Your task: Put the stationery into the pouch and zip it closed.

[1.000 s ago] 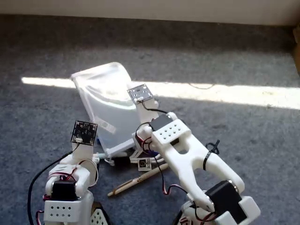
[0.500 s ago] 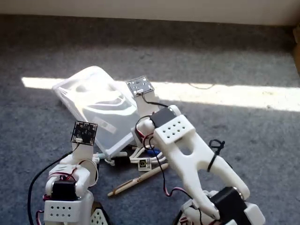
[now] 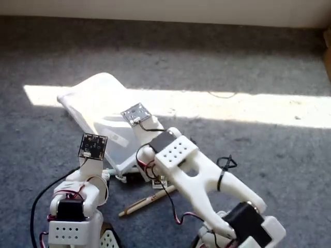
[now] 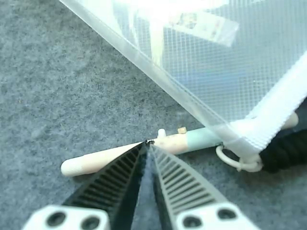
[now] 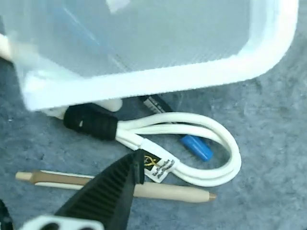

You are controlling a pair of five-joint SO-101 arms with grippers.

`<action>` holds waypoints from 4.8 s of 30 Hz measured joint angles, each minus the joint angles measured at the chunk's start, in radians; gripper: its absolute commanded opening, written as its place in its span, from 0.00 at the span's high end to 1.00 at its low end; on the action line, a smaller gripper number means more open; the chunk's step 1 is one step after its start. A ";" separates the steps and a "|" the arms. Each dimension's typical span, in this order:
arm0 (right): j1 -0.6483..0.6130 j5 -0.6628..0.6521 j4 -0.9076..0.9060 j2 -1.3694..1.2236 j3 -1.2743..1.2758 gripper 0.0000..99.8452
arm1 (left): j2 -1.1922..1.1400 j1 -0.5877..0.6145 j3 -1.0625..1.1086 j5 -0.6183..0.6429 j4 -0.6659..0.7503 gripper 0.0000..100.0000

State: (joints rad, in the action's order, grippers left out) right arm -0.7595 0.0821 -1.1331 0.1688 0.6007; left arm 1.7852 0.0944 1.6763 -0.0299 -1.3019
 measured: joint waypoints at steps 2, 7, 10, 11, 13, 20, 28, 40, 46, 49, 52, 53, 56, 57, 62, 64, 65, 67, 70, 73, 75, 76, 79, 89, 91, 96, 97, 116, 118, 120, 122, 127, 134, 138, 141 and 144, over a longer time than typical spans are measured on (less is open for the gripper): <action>0.031 0.000 0.005 -0.060 0.000 0.48 | 0.000 0.000 0.000 0.000 0.000 0.99; 0.086 -0.032 0.011 -0.126 0.000 0.48 | 0.000 0.000 0.000 0.000 0.000 0.99; 0.107 -0.040 0.014 -0.135 0.000 0.48 | 0.000 0.000 0.000 0.000 0.000 0.99; 0.114 -0.040 0.023 -0.141 0.000 0.49 | 0.000 0.000 0.000 0.000 0.000 0.99; 0.118 -0.043 0.035 -0.158 0.000 0.52 | 0.000 0.000 0.000 0.000 0.000 0.99; 0.124 -0.049 0.080 -0.221 -0.003 0.64 | 0.000 0.000 0.000 0.000 0.000 0.99; 0.124 -0.049 0.084 -0.222 -0.003 0.84 | 0.000 0.000 0.000 0.000 0.000 0.99; 0.169 -0.049 0.087 -0.118 -0.002 0.94 | 0.000 0.000 0.000 0.000 0.000 0.99; 0.207 -0.063 0.020 -0.058 -0.002 0.97 | 0.000 0.000 0.000 0.000 0.000 0.99; 0.212 -0.089 0.015 -0.043 -0.002 0.97 | 0.000 0.000 0.000 0.000 0.000 0.99; 0.215 -0.097 0.015 -0.031 0.000 0.97 | 0.000 0.000 0.000 0.000 0.000 0.99; 0.215 -0.098 0.015 -0.029 0.000 0.97 | 0.000 0.000 0.000 0.000 0.000 0.99; 0.238 -0.100 0.015 -0.029 0.000 0.98 | 0.000 0.000 0.000 0.000 0.000 0.99; 0.253 -0.100 0.015 -0.029 0.000 0.99 | 0.000 0.000 0.000 0.000 0.000 0.99; 0.358 -0.100 0.015 -0.029 0.000 0.99 | 0.000 0.000 0.000 0.000 0.000 0.99; 0.388 -0.101 0.015 -0.029 0.000 0.99 | 0.000 0.000 0.000 0.000 0.000 0.99; 0.400 -0.101 0.015 -0.020 0.000 0.99 | 0.000 0.000 0.000 0.000 0.000 0.99; 0.425 -0.101 0.015 0.025 0.000 0.99 | 0.000 0.000 0.000 0.000 0.000 0.99; 0.465 -0.101 0.015 0.112 0.000 0.98 | 0.000 0.000 0.000 0.000 0.000 0.99; 0.505 -0.101 0.015 0.198 0.000 0.98 | 0.000 0.000 0.000 0.000 0.000 0.99; 0.526 -0.101 0.009 0.236 0.000 0.98 | 0.000 0.000 0.000 0.000 0.000 0.99; 0.539 -0.101 0.009 0.247 0.000 0.98 | 0.000 0.000 0.000 0.000 0.000 0.99; 0.580 -0.107 0.006 0.259 0.000 0.95 | 0.000 0.000 0.000 0.000 0.000 0.99; 0.637 -0.304 -0.321 0.281 -0.017 0.75 | 0.000 0.000 0.000 0.000 0.000 0.99; 0.637 -0.308 -0.351 0.288 -0.043 0.75 | 0.000 0.000 0.000 0.000 0.000 0.99; 0.529 -0.311 -0.364 0.292 -0.087 0.75 | 0.000 0.000 0.000 0.000 0.000 0.99; 0.489 -0.311 -0.344 0.292 -0.087 0.75 | 0.000 0.000 0.000 0.000 0.000 0.99; 0.155 -0.311 0.035 -0.051 -0.089 0.75 | 0.000 0.000 0.000 0.000 0.000 0.99; 0.149 -0.311 0.060 -0.087 -0.089 0.75 | 0.000 0.000 0.000 0.000 0.000 0.99; 0.144 -0.311 0.083 -0.129 -0.089 0.75 | 0.000 0.000 0.000 0.000 0.000 0.99; 0.143 -0.311 0.097 -0.166 -0.089 0.75 | 0.000 0.000 0.000 0.000 0.000 0.99; 0.140 -0.311 0.124 -0.209 -0.089 0.75 | 0.000 0.000 0.000 0.000 0.000 0.99; 0.137 -0.354 0.198 -0.209 -0.089 0.75 | 0.000 0.000 0.000 0.000 0.000 0.99; 0.133 -0.373 0.204 -0.209 -0.089 0.75 | 0.000 0.000 0.000 0.000 0.000 0.99; 0.133 -0.374 0.204 -0.209 -0.089 0.75 | 0.000 0.000 0.000 0.000 0.000 0.99; 0.133 -0.374 0.204 -0.209 -0.087 0.75 | 0.000 0.000 0.000 0.000 0.000 0.99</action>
State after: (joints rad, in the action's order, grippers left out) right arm -0.6260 -0.2923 -0.9291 -0.0399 0.5132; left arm 1.7852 0.0944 1.6763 -0.0299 -1.3019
